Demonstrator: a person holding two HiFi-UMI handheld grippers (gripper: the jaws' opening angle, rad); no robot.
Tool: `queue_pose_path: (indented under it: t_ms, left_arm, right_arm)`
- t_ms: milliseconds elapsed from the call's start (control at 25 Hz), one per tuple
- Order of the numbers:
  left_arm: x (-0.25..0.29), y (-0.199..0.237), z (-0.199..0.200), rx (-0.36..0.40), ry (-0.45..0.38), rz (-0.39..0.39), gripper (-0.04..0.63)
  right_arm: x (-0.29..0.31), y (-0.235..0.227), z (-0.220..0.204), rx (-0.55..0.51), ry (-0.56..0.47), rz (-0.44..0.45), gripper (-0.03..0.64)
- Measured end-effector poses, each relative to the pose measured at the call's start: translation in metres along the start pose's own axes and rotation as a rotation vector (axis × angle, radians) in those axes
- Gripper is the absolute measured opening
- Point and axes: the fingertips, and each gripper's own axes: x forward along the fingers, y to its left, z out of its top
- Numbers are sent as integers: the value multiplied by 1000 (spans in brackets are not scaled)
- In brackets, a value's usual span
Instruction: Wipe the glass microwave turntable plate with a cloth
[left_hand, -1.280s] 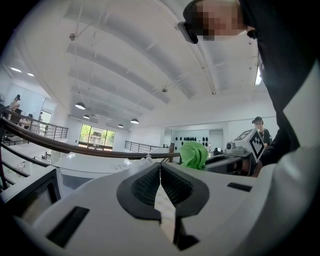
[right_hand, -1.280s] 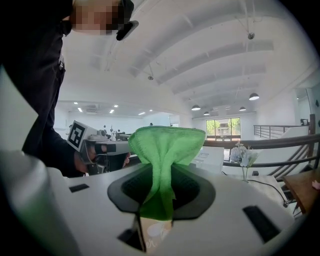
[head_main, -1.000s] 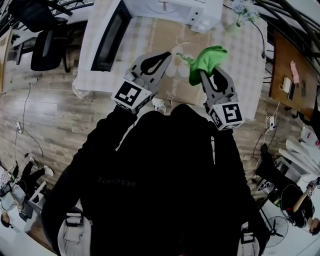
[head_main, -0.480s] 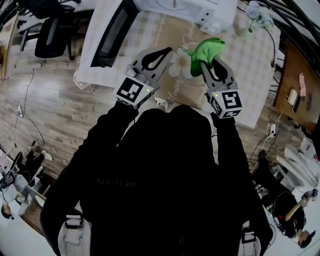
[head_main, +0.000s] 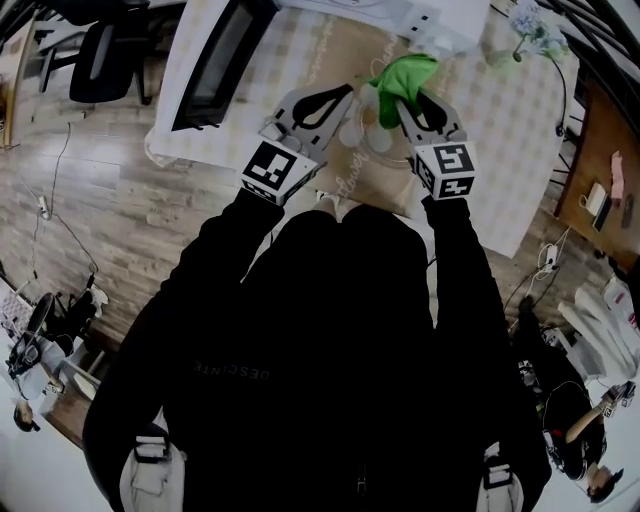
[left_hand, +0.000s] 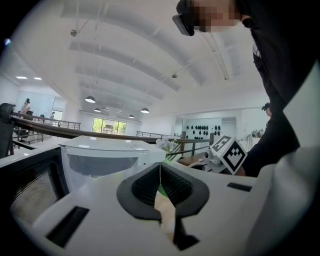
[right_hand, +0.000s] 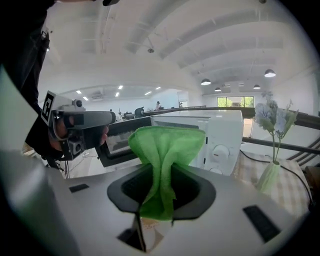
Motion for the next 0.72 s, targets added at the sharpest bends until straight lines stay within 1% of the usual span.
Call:
queue_pose_path:
  t_ms: [200,360,600,720]
  left_arm:
    - [16,6,-22,1,24,9,21]
    - [26,12,-45,-7,50,16,21]
    - [36,26,-67,-31,63,48,21]
    - [40,29,-74,-38,69,60,21]
  right_arm:
    - [31,-11,-15,-10,44,23,129]
    - [56,-18,-36,-34,88,33,129]
    - [88,-21,-63,-137,175,75,129]
    - [99,-20,-73,-216,227,103,129]
